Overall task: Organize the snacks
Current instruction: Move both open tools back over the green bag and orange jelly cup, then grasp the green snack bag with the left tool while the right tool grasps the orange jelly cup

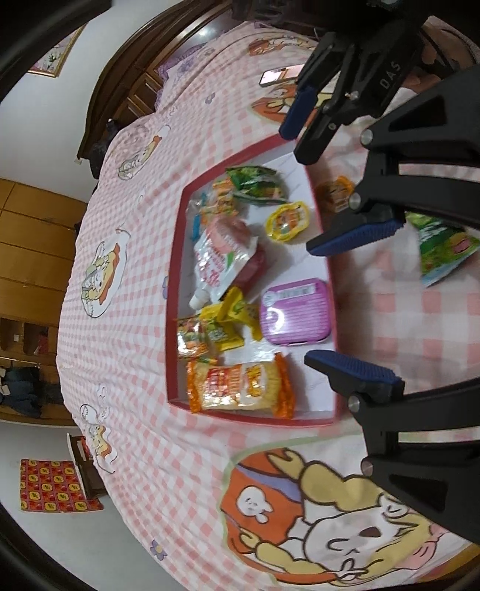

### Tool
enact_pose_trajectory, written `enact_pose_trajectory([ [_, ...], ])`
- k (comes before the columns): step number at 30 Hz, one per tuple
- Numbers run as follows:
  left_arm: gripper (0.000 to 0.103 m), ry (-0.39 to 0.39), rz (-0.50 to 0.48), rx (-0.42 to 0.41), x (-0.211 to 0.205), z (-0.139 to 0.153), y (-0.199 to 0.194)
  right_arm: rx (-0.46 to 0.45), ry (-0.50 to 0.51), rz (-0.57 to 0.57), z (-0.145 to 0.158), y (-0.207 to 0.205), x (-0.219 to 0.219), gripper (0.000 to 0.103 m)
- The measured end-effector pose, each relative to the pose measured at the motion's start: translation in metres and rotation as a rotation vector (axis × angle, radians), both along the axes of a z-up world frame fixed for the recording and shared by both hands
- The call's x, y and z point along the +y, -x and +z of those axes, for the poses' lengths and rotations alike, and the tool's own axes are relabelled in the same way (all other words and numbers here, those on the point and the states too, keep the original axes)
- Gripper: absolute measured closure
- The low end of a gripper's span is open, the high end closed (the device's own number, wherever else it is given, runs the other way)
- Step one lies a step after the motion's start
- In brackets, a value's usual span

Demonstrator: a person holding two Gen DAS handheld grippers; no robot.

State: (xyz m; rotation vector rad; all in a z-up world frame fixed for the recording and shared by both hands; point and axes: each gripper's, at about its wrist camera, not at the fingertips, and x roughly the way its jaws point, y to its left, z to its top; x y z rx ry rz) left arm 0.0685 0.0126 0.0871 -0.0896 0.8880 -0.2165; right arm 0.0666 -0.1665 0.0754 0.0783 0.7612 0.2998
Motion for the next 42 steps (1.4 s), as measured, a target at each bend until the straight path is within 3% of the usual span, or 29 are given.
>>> enact_pose_trajectory([
  [9, 0.045, -0.013, -0.022, 0.051, -0.008, -0.02, 0.03, 0.046, -0.016, 0.011, -0.011, 0.024, -0.003, 0.048],
  [13, 0.045, 0.019, -0.048, 0.096, -0.012, -0.027, 0.037, 0.058, -0.021, 0.007, -0.014, 0.03, -0.005, 0.048],
  [25, 0.045, 0.029, -0.167, 0.139, -0.036, -0.041, 0.052, 0.092, -0.025, -0.027, -0.029, 0.032, -0.016, 0.048],
  [35, 0.046, -0.049, -0.226, 0.139, -0.061, -0.055, 0.059, 0.093, -0.036, -0.03, -0.029, 0.033, -0.018, 0.048],
  [42, 0.06, -0.048, -0.219, 0.111, -0.059, -0.053, 0.059, 0.095, -0.039, -0.026, -0.03, 0.033, -0.018, 0.048],
])
